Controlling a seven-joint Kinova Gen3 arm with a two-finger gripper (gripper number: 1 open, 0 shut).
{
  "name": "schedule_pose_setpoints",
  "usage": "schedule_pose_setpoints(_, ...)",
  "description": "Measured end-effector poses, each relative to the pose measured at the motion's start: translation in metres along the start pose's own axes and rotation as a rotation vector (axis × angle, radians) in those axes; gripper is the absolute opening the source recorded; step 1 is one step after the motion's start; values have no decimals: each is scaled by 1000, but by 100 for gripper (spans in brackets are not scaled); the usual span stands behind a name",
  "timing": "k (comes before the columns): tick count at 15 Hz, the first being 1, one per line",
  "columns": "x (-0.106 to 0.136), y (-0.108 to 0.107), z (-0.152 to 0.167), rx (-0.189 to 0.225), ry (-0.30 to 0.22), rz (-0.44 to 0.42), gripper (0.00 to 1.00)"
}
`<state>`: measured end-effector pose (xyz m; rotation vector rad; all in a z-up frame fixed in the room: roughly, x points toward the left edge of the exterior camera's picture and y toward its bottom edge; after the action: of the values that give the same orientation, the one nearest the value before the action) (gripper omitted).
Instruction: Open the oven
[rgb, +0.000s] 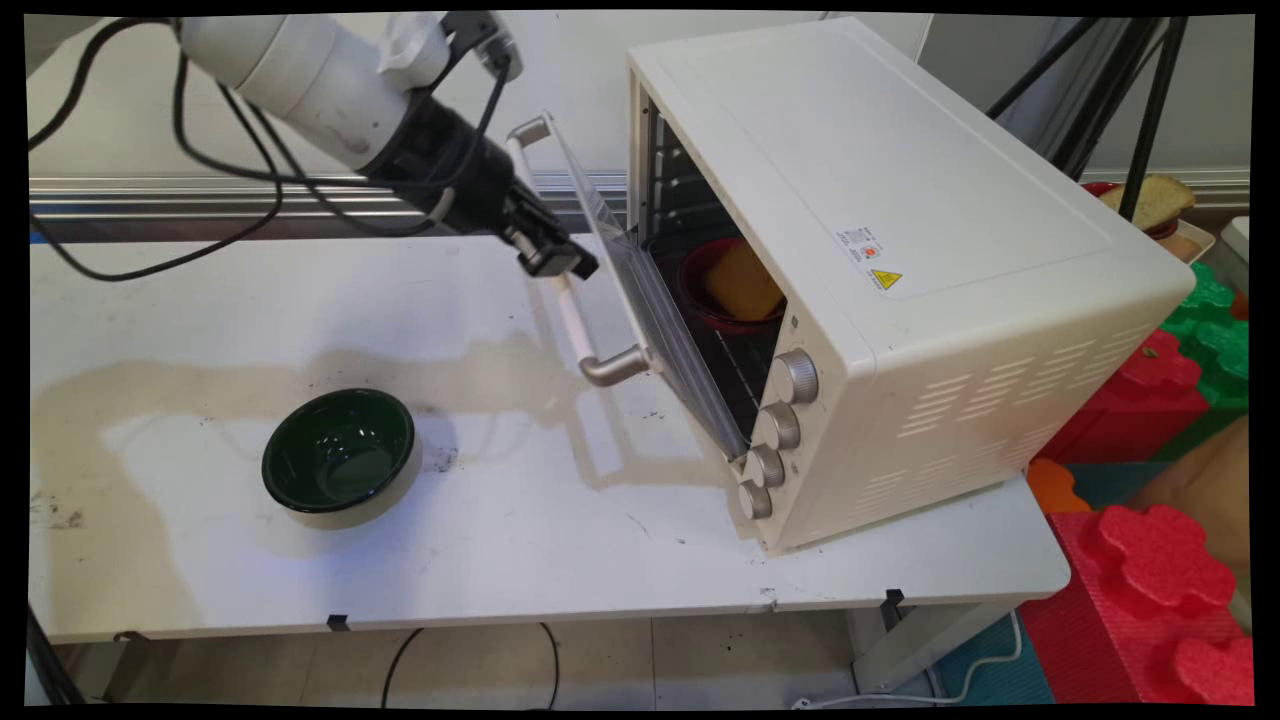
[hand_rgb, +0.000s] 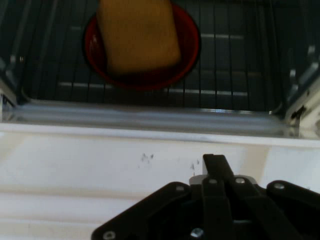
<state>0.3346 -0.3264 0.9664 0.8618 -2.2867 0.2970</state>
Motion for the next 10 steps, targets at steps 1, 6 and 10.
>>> schedule_pose_setpoints(1,-4,0,-1,1,-3,2,0)
schedule_pose_setpoints(6,-39,1,-6,7,-22,20,0)
schedule_pose_setpoints(10,-60,3,-5,7,-30,30,0)
